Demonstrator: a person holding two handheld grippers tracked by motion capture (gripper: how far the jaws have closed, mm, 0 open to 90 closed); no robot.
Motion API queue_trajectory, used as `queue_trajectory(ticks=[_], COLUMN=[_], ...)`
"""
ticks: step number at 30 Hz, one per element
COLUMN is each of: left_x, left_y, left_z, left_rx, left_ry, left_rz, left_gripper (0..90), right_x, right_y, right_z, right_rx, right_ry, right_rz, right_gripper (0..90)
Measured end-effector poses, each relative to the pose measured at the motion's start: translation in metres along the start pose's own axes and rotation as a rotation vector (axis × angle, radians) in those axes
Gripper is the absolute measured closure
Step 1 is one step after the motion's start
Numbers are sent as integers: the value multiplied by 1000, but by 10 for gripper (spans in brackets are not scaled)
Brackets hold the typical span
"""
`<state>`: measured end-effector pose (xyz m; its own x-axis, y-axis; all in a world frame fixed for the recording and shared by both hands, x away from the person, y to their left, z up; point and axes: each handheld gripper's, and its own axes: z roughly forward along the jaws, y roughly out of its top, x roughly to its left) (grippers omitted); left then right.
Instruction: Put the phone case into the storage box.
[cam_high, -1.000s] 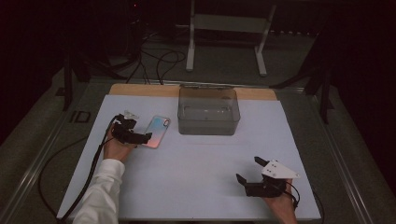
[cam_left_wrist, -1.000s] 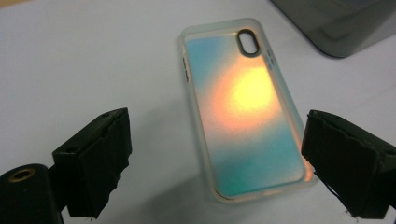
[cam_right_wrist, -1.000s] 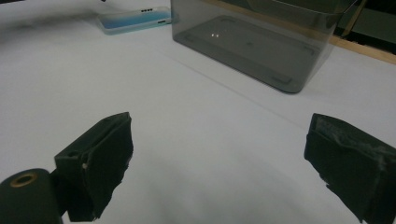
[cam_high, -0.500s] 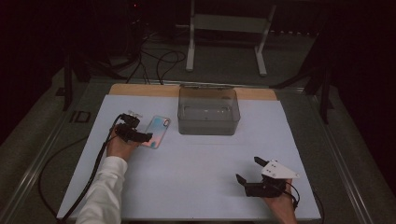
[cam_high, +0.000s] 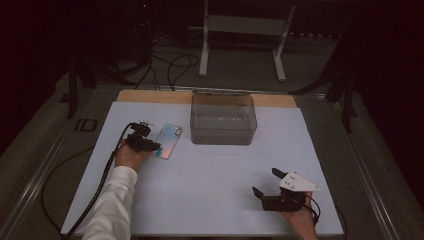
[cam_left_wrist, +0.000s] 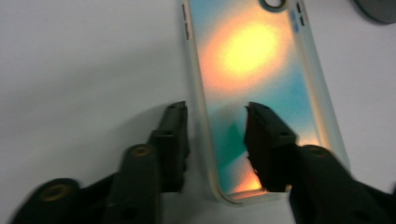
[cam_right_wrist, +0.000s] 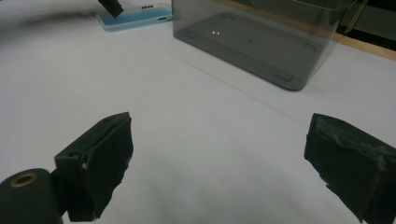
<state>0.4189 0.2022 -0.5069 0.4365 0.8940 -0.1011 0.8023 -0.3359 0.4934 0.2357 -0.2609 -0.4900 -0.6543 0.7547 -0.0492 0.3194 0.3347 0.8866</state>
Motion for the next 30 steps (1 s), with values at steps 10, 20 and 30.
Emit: queue_trajectory(ticks=[10, 20, 30], left_x=[2, -1, 6], left_y=[6, 10, 4], left_z=[-2, -3, -7], left_rx=[63, 119, 58], left_ry=[7, 23, -47], left_rz=[-41, -5, -70], left_gripper=[831, 888, 890], right_x=[1, 1, 2], right_y=[0, 0, -1], right_z=[1, 3, 4], right_rx=[7, 11, 18], right_ry=[0, 4, 12], right_rz=[-1, -2, 5], right_gripper=[80, 80, 80])
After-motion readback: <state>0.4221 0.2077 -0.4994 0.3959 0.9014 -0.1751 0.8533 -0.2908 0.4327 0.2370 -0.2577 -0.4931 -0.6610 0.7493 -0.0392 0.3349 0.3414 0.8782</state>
